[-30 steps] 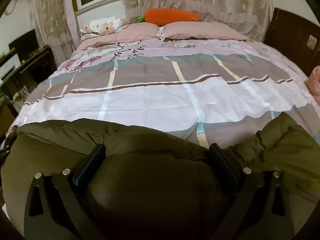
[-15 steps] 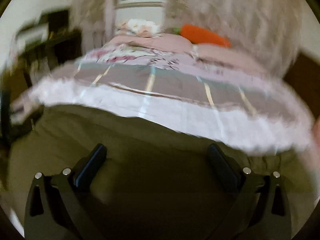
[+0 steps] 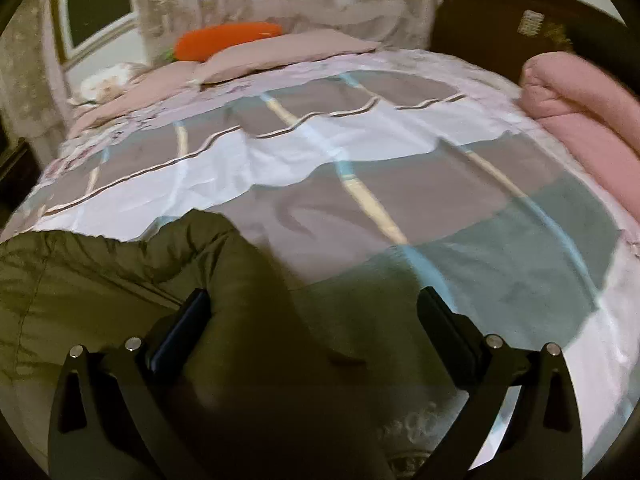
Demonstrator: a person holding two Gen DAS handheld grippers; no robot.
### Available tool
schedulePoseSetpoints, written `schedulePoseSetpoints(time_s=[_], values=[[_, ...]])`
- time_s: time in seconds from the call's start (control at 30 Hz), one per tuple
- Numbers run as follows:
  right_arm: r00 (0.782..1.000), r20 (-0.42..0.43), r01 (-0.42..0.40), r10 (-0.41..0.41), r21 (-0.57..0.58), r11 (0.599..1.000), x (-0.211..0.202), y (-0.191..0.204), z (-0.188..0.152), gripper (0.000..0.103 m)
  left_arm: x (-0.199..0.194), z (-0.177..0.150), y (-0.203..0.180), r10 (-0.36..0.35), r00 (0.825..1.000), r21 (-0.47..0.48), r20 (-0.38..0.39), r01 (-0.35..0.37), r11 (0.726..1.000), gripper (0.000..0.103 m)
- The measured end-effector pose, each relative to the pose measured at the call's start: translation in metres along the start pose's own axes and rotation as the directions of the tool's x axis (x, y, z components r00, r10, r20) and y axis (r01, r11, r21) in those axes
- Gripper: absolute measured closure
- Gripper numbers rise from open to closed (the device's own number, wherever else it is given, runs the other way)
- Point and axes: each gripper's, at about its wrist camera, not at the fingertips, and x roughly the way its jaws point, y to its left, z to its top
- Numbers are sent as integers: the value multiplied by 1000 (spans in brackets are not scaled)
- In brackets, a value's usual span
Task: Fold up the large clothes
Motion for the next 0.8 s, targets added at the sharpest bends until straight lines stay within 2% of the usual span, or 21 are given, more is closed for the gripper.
schedulePoseSetpoints(time_s=[0.03,0.07,0.13,0.17,0.2,0.27,0.33,0.37,0.4,0.43,0.47,0.5,0.53,0.63,0.73,0.8], values=[[999,43,4,-4,9,1000,-19,5,3,1,-11,2,2,1,1000,-14,27,-1,1000,2],[995,97,-13,10,30,999,-41,10,4,1,-36,5,9,-25,996,-63,89,30,998,2],[981,187,-63,49,70,996,-81,28,1,1,-80,9,15,-105,981,-171,166,133,976,2],[972,215,-116,99,67,991,-99,45,-2,1,-103,8,11,-174,965,-221,198,217,951,2],[960,231,-172,156,50,984,-111,61,-4,1,-119,5,0,-224,951,-233,212,272,934,2],[943,204,-260,264,-47,965,-128,110,-21,1,-138,-1,-35,-281,935,-173,215,320,932,2],[942,150,-276,299,-158,948,-121,150,-37,1,-148,-15,-77,-305,921,-82,241,332,940,2],[950,118,-260,288,-203,944,-109,167,-45,1,-146,-23,-88,-316,917,-76,245,343,936,2],[954,124,-241,272,-223,945,-93,177,-56,1,-137,-30,-100,-336,915,-81,223,361,929,2],[948,157,-241,278,-218,946,-86,175,-58,1,-125,-37,-111,-340,919,-85,198,362,928,2],[942,172,-252,288,-203,946,-78,173,-60,1,-117,-45,-117,-328,918,-93,223,355,930,2],[941,162,-265,296,-186,946,-71,172,-57,1,-114,-47,-119,-321,915,-101,245,353,930,2],[942,156,-272,298,-169,947,-66,171,-55,1,-110,-46,-122,-313,919,-98,238,343,934,2],[947,165,-246,276,-180,952,-65,176,-56,1,-104,-43,-125,-315,922,-85,225,341,936,2],[959,154,-211,236,-165,963,-90,174,-53,1,-117,-40,-120,-298,927,-71,229,321,944,2],[946,211,-217,246,-152,964,-99,163,-51,1,-137,-44,-113,-282,908,-51,309,312,949,2]])
